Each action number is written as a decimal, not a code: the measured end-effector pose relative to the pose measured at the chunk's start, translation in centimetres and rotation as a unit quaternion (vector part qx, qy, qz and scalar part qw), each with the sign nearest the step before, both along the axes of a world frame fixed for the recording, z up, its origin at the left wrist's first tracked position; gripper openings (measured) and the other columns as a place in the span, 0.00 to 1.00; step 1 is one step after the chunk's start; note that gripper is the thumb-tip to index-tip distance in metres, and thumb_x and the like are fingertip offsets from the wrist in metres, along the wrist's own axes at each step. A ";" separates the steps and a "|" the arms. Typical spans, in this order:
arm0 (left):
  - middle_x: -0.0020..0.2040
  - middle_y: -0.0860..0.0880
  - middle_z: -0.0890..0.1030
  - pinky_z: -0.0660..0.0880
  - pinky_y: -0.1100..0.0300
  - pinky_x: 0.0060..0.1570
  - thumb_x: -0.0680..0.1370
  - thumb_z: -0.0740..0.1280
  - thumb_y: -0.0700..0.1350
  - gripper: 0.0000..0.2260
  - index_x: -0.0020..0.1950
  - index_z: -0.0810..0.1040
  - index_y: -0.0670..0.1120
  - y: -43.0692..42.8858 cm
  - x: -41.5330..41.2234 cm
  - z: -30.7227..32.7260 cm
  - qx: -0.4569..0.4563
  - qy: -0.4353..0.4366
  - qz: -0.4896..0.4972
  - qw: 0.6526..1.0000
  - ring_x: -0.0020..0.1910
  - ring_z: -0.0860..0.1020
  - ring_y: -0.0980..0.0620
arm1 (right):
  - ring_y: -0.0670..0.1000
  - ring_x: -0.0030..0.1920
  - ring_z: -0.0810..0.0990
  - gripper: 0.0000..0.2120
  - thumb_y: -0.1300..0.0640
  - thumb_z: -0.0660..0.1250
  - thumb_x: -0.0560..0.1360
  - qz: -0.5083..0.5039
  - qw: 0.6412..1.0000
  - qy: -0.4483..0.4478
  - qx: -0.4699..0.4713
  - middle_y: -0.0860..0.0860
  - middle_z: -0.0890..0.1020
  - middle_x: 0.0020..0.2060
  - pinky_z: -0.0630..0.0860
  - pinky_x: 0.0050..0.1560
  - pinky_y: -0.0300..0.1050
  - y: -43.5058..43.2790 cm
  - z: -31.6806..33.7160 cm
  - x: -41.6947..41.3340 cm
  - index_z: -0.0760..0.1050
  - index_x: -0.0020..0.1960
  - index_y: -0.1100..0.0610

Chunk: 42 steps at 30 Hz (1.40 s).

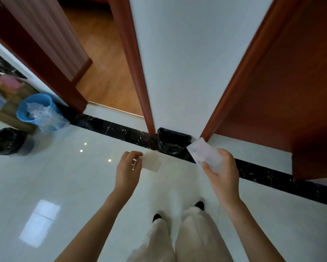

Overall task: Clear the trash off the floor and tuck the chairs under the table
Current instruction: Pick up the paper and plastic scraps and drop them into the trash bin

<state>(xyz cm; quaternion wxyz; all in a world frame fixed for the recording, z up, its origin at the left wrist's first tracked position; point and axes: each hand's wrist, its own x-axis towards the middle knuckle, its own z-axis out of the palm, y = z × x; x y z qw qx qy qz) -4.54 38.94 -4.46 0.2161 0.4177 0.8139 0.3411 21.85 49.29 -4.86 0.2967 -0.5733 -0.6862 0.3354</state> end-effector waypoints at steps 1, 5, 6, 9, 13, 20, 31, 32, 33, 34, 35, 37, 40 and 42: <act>0.48 0.53 0.76 0.69 0.74 0.39 0.79 0.64 0.38 0.07 0.53 0.78 0.47 1.4 -0.8 -0.8 -0.003 -0.005 -0.001 1.000 0.44 0.76 0.58 | 0.49 0.53 0.75 0.19 0.50 0.74 0.73 -0.006 1.000 0.003 -0.003 0.48 0.76 0.51 0.73 0.49 0.44 0.8 -0.7 -0.7 0.72 0.59 0.55; 0.47 0.52 0.76 0.69 0.77 0.40 0.79 0.64 0.38 0.06 0.53 0.78 0.46 7.7 -2.4 -4.5 -0.025 -0.039 0.017 0.999 0.43 0.75 0.60 | 0.49 0.55 0.75 0.20 0.52 0.74 0.73 -0.005 0.999 0.007 -0.035 0.49 0.76 0.52 0.73 0.51 0.41 5.4 -4.8 -3.4 0.72 0.60 0.57; 0.47 0.52 0.76 0.69 0.77 0.40 0.79 0.64 0.38 0.06 0.53 0.78 0.46 9.2 -2.6 -5.6 -0.034 -0.048 0.022 0.998 0.43 0.75 0.60 | 0.50 0.55 0.75 0.20 0.52 0.74 0.73 -0.007 0.999 0.013 -0.051 0.50 0.76 0.52 0.74 0.52 0.41 6.7 -6.2 -4.1 0.72 0.60 0.57; 0.49 0.52 0.77 0.70 0.77 0.40 0.79 0.64 0.39 0.06 0.54 0.77 0.46 13.8 -3.4 -10.1 -0.052 -0.089 0.051 0.993 0.45 0.76 0.58 | 0.50 0.55 0.76 0.20 0.52 0.73 0.73 -0.013 0.997 0.018 -0.077 0.50 0.76 0.53 0.74 0.52 0.41 10.7 -10.6 -6.4 0.72 0.60 0.57; 0.48 0.56 0.79 0.71 0.75 0.40 0.79 0.64 0.38 0.07 0.54 0.77 0.48 19.6 -4.5 -17.6 -0.078 -0.152 0.078 0.982 0.45 0.77 0.60 | 0.48 0.55 0.74 0.20 0.54 0.74 0.73 -0.030 0.996 0.010 -0.079 0.49 0.76 0.54 0.69 0.53 0.33 15.0 -17.4 -9.2 0.71 0.61 0.58; 0.46 0.57 0.78 0.70 0.77 0.42 0.77 0.64 0.36 0.10 0.54 0.76 0.48 27.7 -6.3 -36.1 -0.095 -0.184 0.029 0.978 0.44 0.76 0.60 | 0.42 0.54 0.73 0.21 0.53 0.75 0.72 -0.076 0.994 0.012 -0.074 0.46 0.75 0.54 0.68 0.52 0.26 20.3 -33.5 -12.4 0.71 0.61 0.56; 0.46 0.57 0.78 0.70 0.76 0.45 0.77 0.65 0.35 0.09 0.52 0.76 0.49 32.7 -7.8 -61.3 -0.052 -0.172 -0.048 0.983 0.45 0.76 0.61 | 0.30 0.52 0.71 0.22 0.57 0.76 0.71 -0.090 0.995 0.015 -0.042 0.47 0.75 0.54 0.66 0.47 0.22 23.2 -55.5 -13.3 0.71 0.62 0.58; 0.46 0.57 0.78 0.71 0.75 0.46 0.76 0.66 0.36 0.09 0.52 0.77 0.48 32.6 -7.8 -62.3 -0.053 -0.176 -0.052 0.982 0.45 0.76 0.60 | 0.30 0.52 0.71 0.23 0.57 0.76 0.71 -0.089 0.995 0.016 -0.042 0.47 0.75 0.54 0.67 0.48 0.22 23.1 -56.4 -13.3 0.71 0.62 0.57; 0.46 0.57 0.78 0.73 0.73 0.48 0.76 0.67 0.36 0.09 0.53 0.77 0.48 32.4 -8.0 -62.9 -0.052 -0.183 -0.057 0.980 0.45 0.77 0.60 | 0.30 0.52 0.71 0.23 0.57 0.76 0.71 -0.086 0.995 0.016 -0.044 0.47 0.75 0.54 0.67 0.48 0.22 22.9 -57.1 -13.3 0.71 0.62 0.58; 0.47 0.55 0.79 0.74 0.70 0.49 0.75 0.69 0.37 0.09 0.54 0.78 0.47 32.2 -8.1 -63.3 -0.048 -0.190 -0.062 0.979 0.46 0.78 0.58 | 0.31 0.52 0.71 0.23 0.56 0.76 0.71 -0.082 0.995 0.012 -0.046 0.48 0.75 0.55 0.67 0.48 0.23 22.9 -57.5 -13.4 0.71 0.63 0.58; 0.49 0.54 0.80 0.75 0.68 0.51 0.75 0.70 0.37 0.11 0.55 0.78 0.46 31.9 -8.3 -63.4 -0.042 -0.192 -0.070 0.978 0.48 0.78 0.57 | 0.33 0.52 0.72 0.24 0.56 0.76 0.71 -0.077 0.996 0.005 -0.049 0.48 0.75 0.55 0.67 0.48 0.23 22.8 -57.6 -13.5 0.71 0.63 0.58; 0.52 0.52 0.80 0.75 0.66 0.54 0.74 0.71 0.37 0.14 0.58 0.78 0.45 31.2 -8.9 -63.0 -0.028 -0.160 -0.089 0.983 0.51 0.78 0.57 | 0.38 0.52 0.72 0.25 0.55 0.76 0.71 -0.068 0.997 -0.005 -0.047 0.49 0.75 0.57 0.66 0.50 0.23 22.8 -57.4 -13.7 0.71 0.63 0.59; 0.57 0.53 0.77 0.69 0.72 0.56 0.74 0.71 0.39 0.17 0.62 0.76 0.46 30.3 -10.4 -61.6 -0.011 -0.070 -0.097 0.993 0.54 0.76 0.59 | 0.44 0.57 0.72 0.26 0.56 0.76 0.71 -0.039 0.998 -0.012 -0.039 0.50 0.75 0.58 0.66 0.55 0.25 23.4 -56.6 -14.3 0.70 0.65 0.59; 0.61 0.53 0.75 0.65 0.74 0.59 0.74 0.71 0.41 0.21 0.67 0.73 0.47 30.1 -11.3 -61.1 -0.023 -0.033 -0.102 0.994 0.59 0.72 0.59 | 0.45 0.58 0.72 0.26 0.57 0.76 0.71 0.002 0.999 -0.024 -0.033 0.49 0.74 0.58 0.66 0.57 0.27 24.1 -56.4 -15.1 0.70 0.65 0.59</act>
